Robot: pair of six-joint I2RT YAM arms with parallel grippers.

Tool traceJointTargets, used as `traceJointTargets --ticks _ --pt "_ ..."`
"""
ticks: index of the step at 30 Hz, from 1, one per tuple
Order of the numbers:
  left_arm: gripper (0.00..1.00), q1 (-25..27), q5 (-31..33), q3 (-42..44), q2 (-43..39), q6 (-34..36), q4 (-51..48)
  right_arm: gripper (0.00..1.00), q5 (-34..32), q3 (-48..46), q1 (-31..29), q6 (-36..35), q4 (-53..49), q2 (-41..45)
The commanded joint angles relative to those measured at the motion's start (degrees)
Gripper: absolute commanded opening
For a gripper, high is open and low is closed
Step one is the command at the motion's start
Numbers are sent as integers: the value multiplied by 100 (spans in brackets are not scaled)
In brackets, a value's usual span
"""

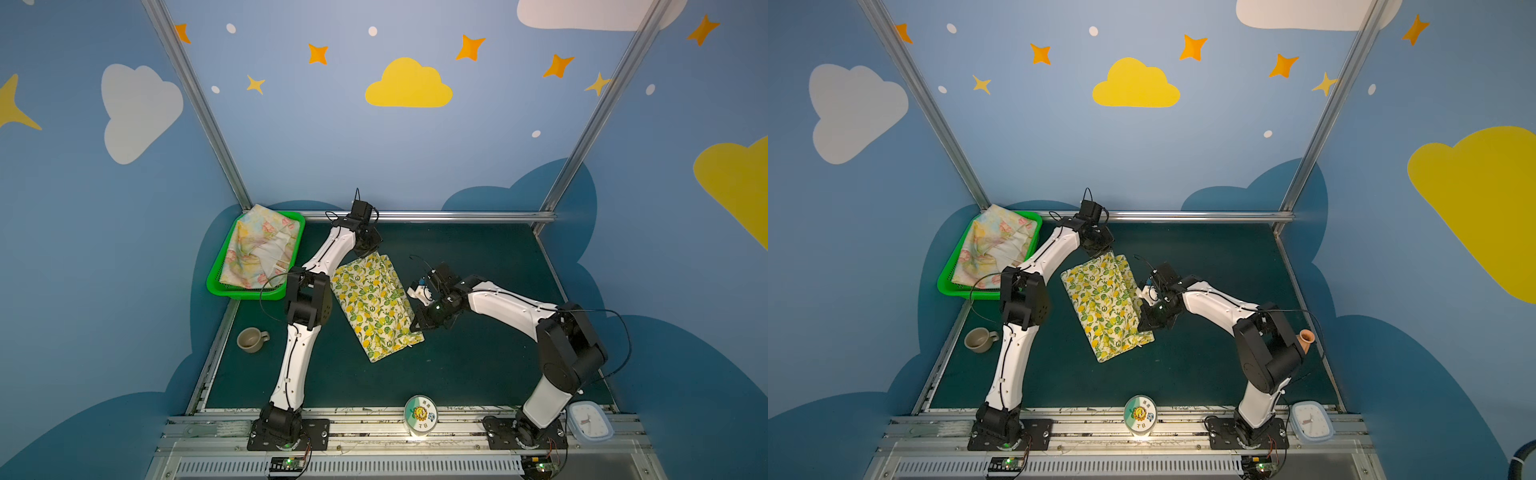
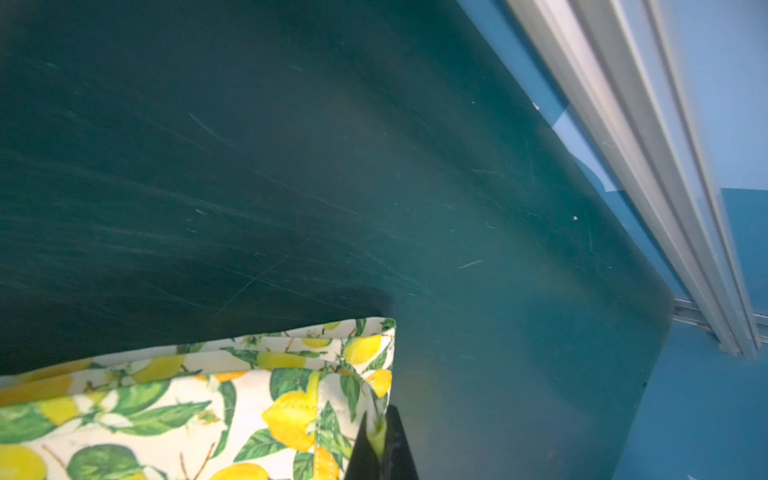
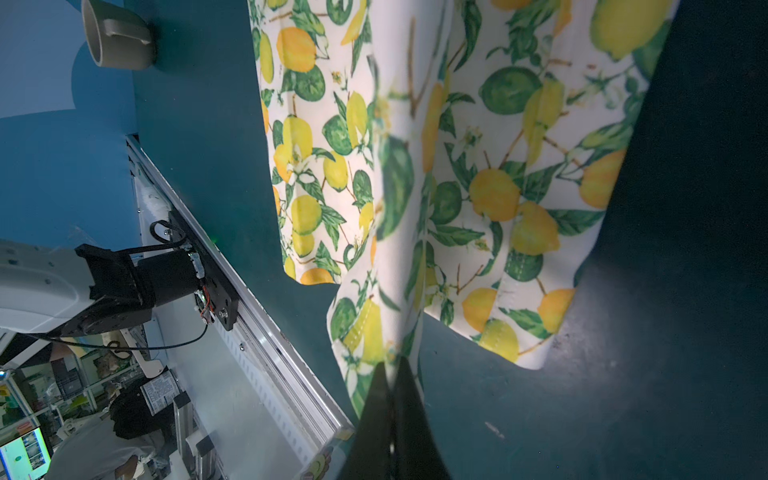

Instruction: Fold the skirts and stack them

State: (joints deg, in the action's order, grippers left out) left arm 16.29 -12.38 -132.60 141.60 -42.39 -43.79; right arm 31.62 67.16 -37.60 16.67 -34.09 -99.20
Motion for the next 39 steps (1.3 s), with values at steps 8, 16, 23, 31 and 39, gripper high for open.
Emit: traceJointTargets --ticks 8,16,23,31,39 --pt "4 -100 396 -371 352 -25 191 0 360 -119 95 -59 -468 -256" --pt "4 -96 386 -484 556 -97 257 0 398 -107 135 -41 -419 -498" --pt "4 -100 333 -675 739 -176 272 0 398 -89 157 -23 -378 -642" --pt "4 -101 272 -759 849 -225 301 0 388 -80 223 20 -388 -732" --pt "4 -85 212 -767 864 -294 318 0 392 -38 276 32 -435 -820"
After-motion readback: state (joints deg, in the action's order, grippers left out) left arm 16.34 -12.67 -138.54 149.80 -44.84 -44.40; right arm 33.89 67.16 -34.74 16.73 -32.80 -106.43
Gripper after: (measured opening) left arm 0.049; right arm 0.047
